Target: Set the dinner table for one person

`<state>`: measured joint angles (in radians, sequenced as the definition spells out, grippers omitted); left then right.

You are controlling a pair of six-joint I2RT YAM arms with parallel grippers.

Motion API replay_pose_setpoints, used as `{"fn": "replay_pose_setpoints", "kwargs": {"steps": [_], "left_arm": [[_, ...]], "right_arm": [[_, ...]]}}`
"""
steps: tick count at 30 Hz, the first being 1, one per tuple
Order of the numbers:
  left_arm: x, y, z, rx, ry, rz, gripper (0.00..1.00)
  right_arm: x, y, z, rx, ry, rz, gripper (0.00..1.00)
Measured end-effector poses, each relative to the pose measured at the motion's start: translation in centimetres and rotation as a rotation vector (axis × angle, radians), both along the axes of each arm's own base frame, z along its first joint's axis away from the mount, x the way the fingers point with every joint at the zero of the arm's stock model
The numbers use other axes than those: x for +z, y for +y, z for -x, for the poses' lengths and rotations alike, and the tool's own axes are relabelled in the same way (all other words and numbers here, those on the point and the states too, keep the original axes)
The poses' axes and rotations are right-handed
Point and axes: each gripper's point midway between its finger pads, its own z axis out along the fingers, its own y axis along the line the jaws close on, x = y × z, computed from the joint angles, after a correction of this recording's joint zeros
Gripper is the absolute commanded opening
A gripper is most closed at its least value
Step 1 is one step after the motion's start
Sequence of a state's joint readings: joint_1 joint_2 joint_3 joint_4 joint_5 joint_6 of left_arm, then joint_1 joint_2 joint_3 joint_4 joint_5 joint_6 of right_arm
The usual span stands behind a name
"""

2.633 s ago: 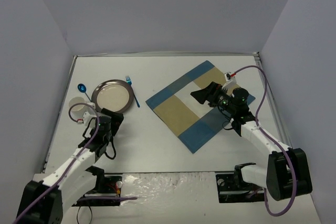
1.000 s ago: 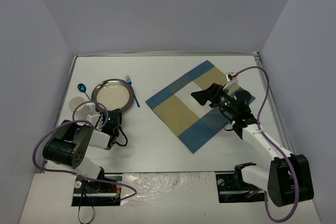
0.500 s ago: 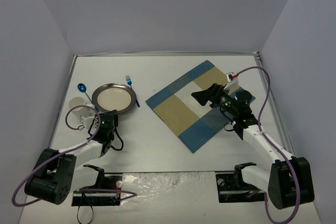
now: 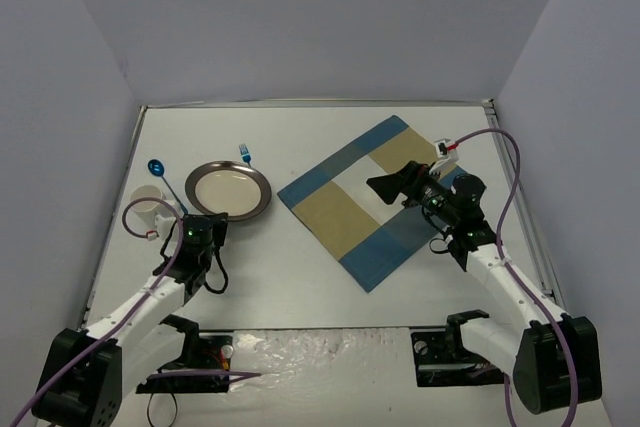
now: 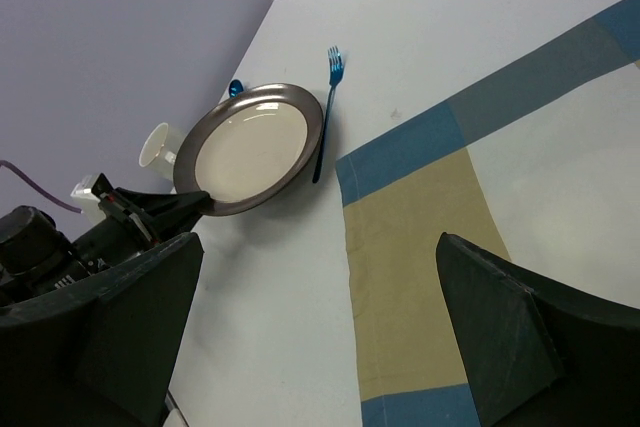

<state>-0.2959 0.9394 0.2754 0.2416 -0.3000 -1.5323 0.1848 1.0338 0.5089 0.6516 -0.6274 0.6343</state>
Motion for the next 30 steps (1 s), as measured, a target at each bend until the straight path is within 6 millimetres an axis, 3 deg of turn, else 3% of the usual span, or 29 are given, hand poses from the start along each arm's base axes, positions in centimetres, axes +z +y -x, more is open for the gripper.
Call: {"fn": "replay_pose_setpoints", "kwargs": {"steps": [5, 10, 14, 19, 26, 30], "left_arm": [[2.9, -2.4, -0.8, -0.136, -0.032, -0.002, 0.0], [7.1, -5.3, -2.0, -0.281, -0.115, 0.024, 0.0], [8.8, -8.3, -3.7, -0.401, -0.158, 0.054, 0.0], [8.5, -15.0, -6.0, -0.605, -0.146, 0.054, 0.0], [7.5, -26.2, -5.5, -0.93, -0.161, 0.097, 0.0], [6.3, -30.2, -5.3, -1.032, -0.185, 0.129, 0.0]], "right_arm": [[0.9, -0.4, 0.3, -0.019, -0.014, 0.021, 1.0], [3.4, -0.9, 0.6, -0.046, -0.068, 0.022, 1.0], [5.1, -1.4, 1.3, -0.077, -0.104, -0.003, 1.0], [6.3, -2.8, 2.1, -0.158, -0.115, -0.004, 1.0], [9.7, -5.0, 3.2, -0.266, -0.178, 0.054, 1.0], [11.1, -5.9, 4.1, -0.303, -0.218, 0.082, 1.0]]}}
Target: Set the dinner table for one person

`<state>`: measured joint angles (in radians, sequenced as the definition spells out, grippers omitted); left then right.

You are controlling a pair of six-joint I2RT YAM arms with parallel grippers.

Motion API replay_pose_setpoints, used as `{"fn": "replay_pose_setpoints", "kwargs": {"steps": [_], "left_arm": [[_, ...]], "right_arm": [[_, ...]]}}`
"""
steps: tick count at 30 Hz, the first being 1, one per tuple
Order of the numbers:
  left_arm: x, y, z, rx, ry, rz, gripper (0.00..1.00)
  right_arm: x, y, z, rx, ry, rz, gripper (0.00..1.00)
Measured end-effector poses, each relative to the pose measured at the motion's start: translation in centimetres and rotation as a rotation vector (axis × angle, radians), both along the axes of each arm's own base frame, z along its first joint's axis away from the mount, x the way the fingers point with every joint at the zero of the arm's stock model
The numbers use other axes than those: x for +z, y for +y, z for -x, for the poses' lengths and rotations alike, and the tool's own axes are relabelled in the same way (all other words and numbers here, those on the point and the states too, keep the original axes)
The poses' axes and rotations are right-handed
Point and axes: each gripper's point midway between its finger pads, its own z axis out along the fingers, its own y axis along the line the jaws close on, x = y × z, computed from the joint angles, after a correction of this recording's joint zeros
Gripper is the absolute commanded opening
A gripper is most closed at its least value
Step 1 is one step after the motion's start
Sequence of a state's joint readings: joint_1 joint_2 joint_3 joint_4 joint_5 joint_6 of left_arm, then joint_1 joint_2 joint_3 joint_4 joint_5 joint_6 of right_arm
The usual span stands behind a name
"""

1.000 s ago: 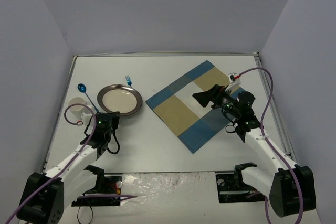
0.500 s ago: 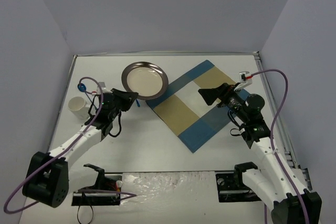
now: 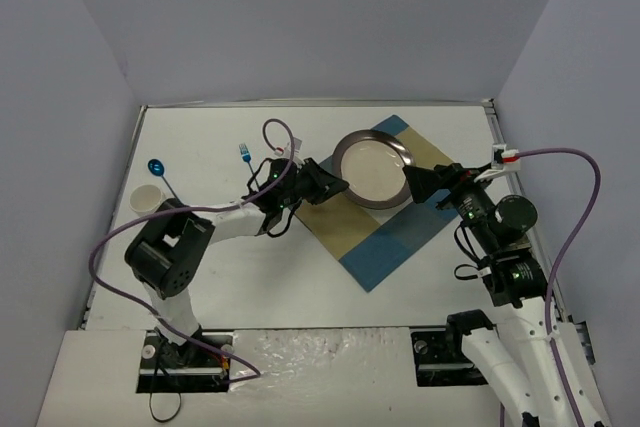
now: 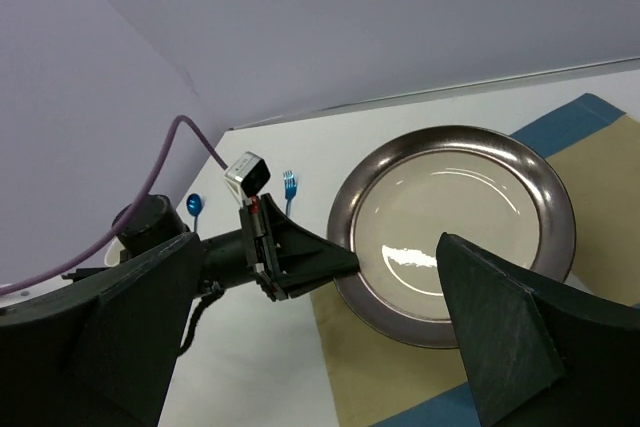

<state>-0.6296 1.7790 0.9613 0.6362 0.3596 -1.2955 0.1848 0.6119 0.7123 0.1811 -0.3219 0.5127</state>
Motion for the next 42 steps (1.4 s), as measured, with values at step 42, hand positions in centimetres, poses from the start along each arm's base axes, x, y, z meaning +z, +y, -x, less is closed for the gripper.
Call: {"fn": "replay_pose_setpoints", "kwargs": {"steps": [42], "left_arm": [[-7.3, -5.1, -2.0, -0.039, 0.101, 0.11, 0.0]], "right_arm": [[-3.3, -0.8, 0.7, -0.019, 0.088, 0.096, 1.0]]}}
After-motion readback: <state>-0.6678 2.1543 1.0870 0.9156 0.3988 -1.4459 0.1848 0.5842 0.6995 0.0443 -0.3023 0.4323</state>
